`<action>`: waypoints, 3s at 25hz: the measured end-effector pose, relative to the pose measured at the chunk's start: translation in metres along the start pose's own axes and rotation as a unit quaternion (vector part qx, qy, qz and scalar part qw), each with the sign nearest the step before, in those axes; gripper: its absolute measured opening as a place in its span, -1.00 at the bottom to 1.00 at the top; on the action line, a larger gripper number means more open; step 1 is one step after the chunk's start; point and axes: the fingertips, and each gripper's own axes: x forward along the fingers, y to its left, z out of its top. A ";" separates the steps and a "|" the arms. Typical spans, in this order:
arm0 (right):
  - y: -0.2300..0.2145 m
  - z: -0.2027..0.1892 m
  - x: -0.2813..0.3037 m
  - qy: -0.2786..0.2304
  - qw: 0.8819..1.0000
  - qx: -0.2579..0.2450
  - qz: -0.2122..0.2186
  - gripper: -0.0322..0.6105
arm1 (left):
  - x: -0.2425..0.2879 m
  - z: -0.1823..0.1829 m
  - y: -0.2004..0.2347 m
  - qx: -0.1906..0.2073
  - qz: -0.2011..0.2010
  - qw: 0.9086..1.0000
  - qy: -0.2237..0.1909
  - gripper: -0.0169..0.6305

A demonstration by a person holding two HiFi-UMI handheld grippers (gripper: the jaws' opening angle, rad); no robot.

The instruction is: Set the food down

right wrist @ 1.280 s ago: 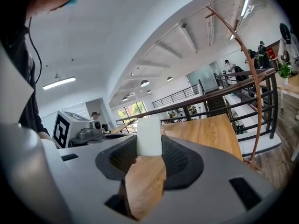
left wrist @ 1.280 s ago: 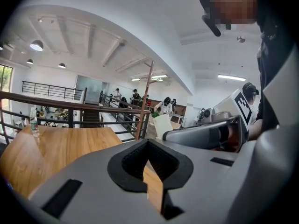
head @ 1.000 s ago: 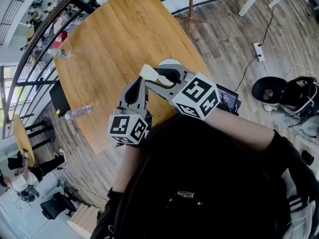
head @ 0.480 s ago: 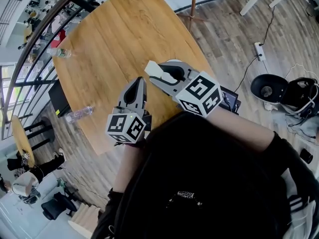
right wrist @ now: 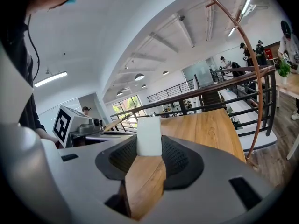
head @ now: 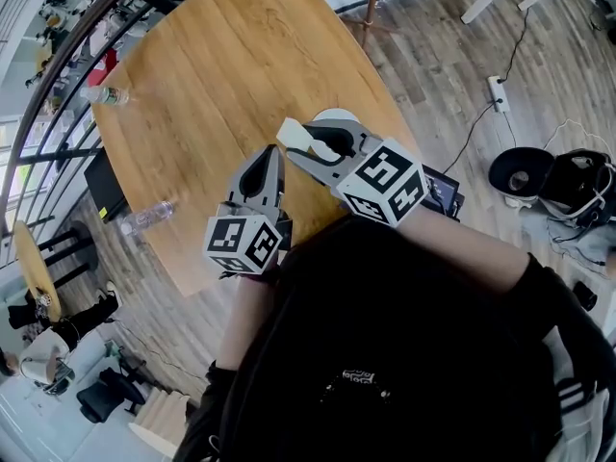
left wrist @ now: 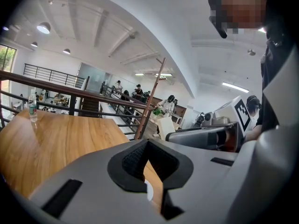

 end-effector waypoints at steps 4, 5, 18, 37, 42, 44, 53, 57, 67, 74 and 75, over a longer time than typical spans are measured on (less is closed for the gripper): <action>0.001 -0.004 0.002 0.004 1.000 0.003 0.002 -0.37 | 0.000 -0.006 0.000 0.001 -0.003 1.000 0.007 -0.93; 0.000 -0.005 0.003 0.006 1.000 0.004 0.003 -0.37 | 0.001 -0.008 0.000 0.000 -0.003 1.000 0.010 -0.93; -0.006 -0.040 0.012 0.035 0.999 0.002 -0.019 -0.37 | -0.001 -0.026 0.009 -0.010 -0.010 0.999 0.036 -0.93; -0.033 -0.075 0.021 0.054 0.997 0.019 -0.046 -0.37 | 0.010 -0.051 0.002 -0.021 -0.020 0.997 0.066 -0.93; -0.038 -0.085 0.029 0.063 0.996 0.024 -0.049 -0.37 | 0.010 -0.051 0.005 -0.018 -0.020 0.997 0.068 -0.93; -0.040 -0.088 0.033 0.067 0.996 0.024 -0.051 -0.37 | 0.009 -0.052 0.009 -0.019 -0.019 0.997 0.070 -0.93; -0.052 -0.103 0.047 0.086 0.994 0.026 -0.057 -0.37 | 0.014 -0.055 0.017 -0.023 -0.019 0.996 0.079 -0.93; -0.060 -0.113 0.049 0.097 0.993 0.033 -0.061 -0.37 | 0.017 -0.056 0.017 -0.023 -0.018 0.996 0.085 -0.93; -0.081 -0.147 0.063 0.153 0.984 0.057 -0.075 -0.37 | 0.019 -0.061 0.027 -0.027 -0.006 0.995 0.096 -0.93; -0.098 -0.180 0.068 0.214 0.970 0.056 -0.106 -0.37 | 0.018 -0.063 0.033 -0.030 0.001 0.995 0.100 -0.93; -0.097 -0.182 0.069 0.219 0.968 0.058 -0.105 -0.36 | 0.019 -0.065 0.034 -0.031 0.002 0.994 0.101 -0.93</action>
